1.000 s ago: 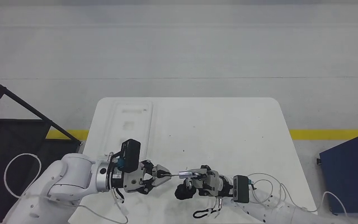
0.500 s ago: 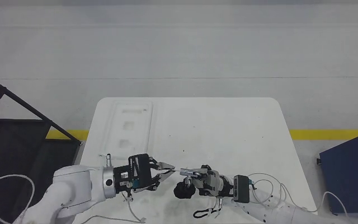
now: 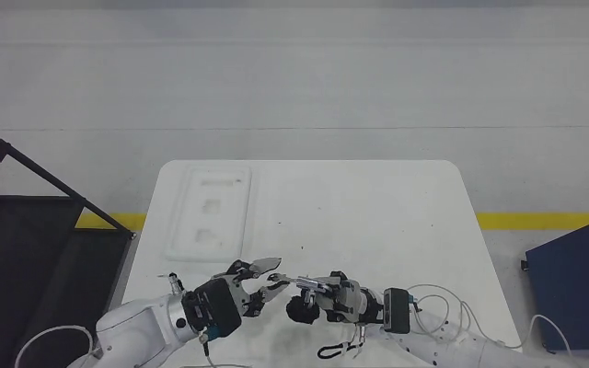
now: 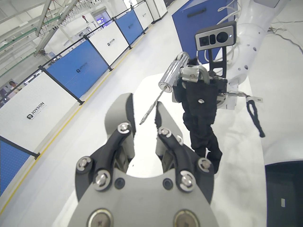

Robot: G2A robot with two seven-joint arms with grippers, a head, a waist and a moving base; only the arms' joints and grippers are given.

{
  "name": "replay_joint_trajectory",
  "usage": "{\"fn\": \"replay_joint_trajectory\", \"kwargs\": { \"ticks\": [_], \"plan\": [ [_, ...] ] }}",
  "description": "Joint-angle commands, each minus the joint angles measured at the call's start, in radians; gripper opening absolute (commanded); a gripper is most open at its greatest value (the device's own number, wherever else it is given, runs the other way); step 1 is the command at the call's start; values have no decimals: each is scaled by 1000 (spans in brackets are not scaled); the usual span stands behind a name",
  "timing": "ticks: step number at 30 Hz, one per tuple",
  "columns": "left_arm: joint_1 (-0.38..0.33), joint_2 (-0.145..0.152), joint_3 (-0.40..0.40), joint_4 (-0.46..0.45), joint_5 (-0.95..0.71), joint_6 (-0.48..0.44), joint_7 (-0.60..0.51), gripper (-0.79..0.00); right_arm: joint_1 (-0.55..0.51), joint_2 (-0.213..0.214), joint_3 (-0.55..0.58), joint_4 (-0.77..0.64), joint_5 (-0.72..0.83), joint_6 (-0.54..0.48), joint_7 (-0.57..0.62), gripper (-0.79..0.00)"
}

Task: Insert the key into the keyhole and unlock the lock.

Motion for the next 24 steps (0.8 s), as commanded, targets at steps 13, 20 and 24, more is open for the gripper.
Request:
{"fn": "replay_joint_trajectory", "kwargs": {
  "ticks": [13, 20, 24],
  "plan": [
    [-12, 52, -12, 135, -796, -498, -474, 0, 0, 0, 0, 0, 0, 0, 0, -785],
    [-306, 136, 125, 254, -1976, -200, -1197, 0, 0, 0, 0, 0, 0, 0, 0, -785],
    [-452, 128, 189, 370, -2380, 26, -1451, 0, 0, 0, 0, 0, 0, 0, 0, -785]
  ]
}}
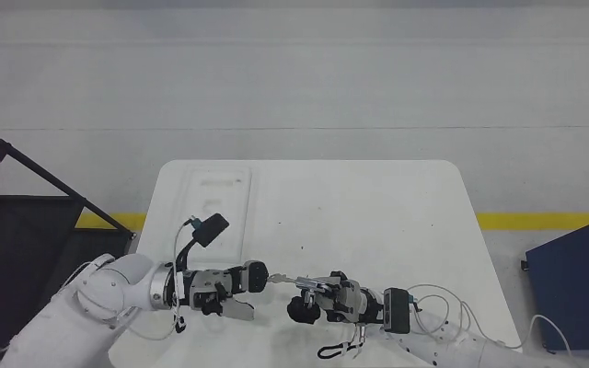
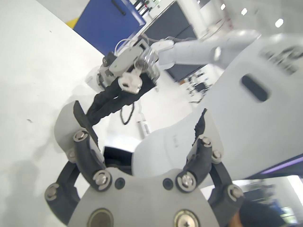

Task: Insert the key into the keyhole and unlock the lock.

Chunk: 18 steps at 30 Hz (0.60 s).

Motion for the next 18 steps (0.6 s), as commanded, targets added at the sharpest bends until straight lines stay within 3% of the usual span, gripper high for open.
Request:
{"fn": "replay_joint_trajectory", "kwargs": {
  "ticks": [1, 4, 9, 18],
  "plan": [
    [-60, -9, 37, 61, -272, 120, -115, 0, 0, 0, 0, 0, 0, 0, 0, -785],
    [-128, -29, 94, 121, -364, 208, -175, 0, 0, 0, 0, 0, 0, 0, 0, -785],
    [-193, -54, 169, 183, -364, 319, -199, 0, 0, 0, 0, 0, 0, 0, 0, -785],
    [-252, -80, 213, 199, -293, 381, -162, 0, 0, 0, 0, 0, 0, 0, 0, -785]
  ]
}}
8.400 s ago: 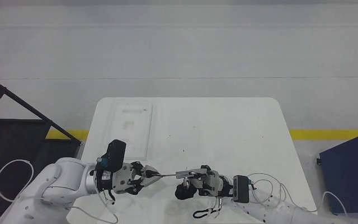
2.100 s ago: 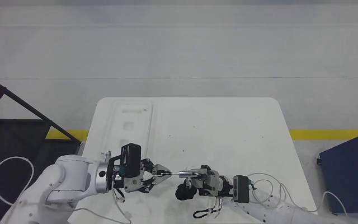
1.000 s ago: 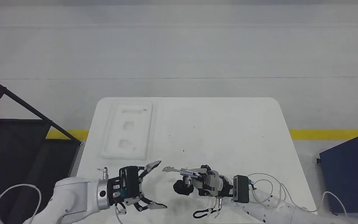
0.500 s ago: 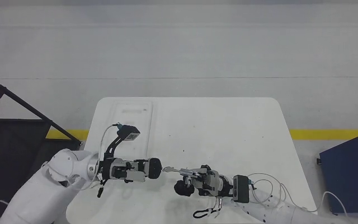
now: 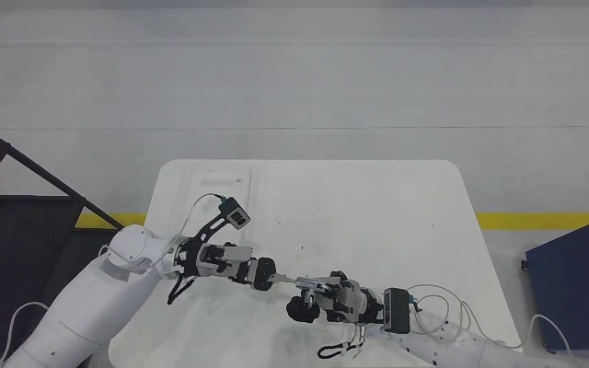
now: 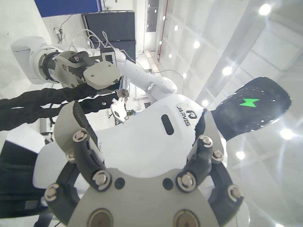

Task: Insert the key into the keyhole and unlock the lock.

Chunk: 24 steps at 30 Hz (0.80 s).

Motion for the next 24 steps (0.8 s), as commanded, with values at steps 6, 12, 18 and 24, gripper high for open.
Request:
{"fn": "replay_joint_trajectory", "kwargs": {
  "ticks": [6, 12, 18, 24],
  "plan": [
    [2, 0, -1, 0, -8, -1, 0, 0, 0, 0, 0, 0, 0, 0, 0, -785],
    [19, -8, 10, 1, -173, 118, -1, 0, 0, 0, 0, 0, 0, 0, 0, -785],
    [-24, -25, 34, 81, -403, 472, -54, 0, 0, 0, 0, 0, 0, 0, 0, -785],
    [-72, -35, 66, 102, -366, 664, -75, 0, 0, 0, 0, 0, 0, 0, 0, -785]
  ]
}}
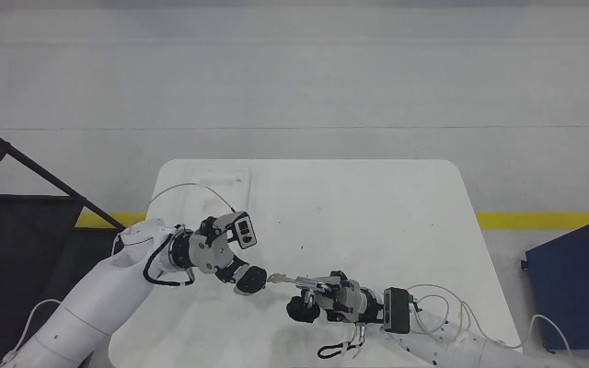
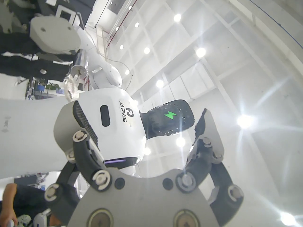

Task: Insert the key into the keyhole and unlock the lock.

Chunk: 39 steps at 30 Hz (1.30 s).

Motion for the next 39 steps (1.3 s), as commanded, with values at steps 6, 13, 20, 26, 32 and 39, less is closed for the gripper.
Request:
{"fn": "replay_joint_trajectory", "kwargs": {
  "ticks": [6, 13, 20, 26, 32, 39],
  "plan": [
    [-70, 18, 56, -3, 89, 151, 111, 0, 0, 0, 0, 0, 0, 0, 0, -785],
    [-87, 51, 116, -37, 3, 168, 128, -280, 0, 0, 0, 0, 0, 0, 0, -785],
    [-113, 68, 176, -23, 32, 136, 96, -437, 0, 0, 0, 0, 0, 0, 0, -785],
    [-141, 76, 212, -20, 48, 116, 77, -517, 0, 0, 0, 0, 0, 0, 0, -785],
    [-157, 82, 249, -18, 61, 108, 68, -551, 0, 0, 0, 0, 0, 0, 0, -785],
    [-171, 90, 270, -17, 74, 91, 51, -763, 0, 0, 0, 0, 0, 0, 0, -785]
  ]
}}
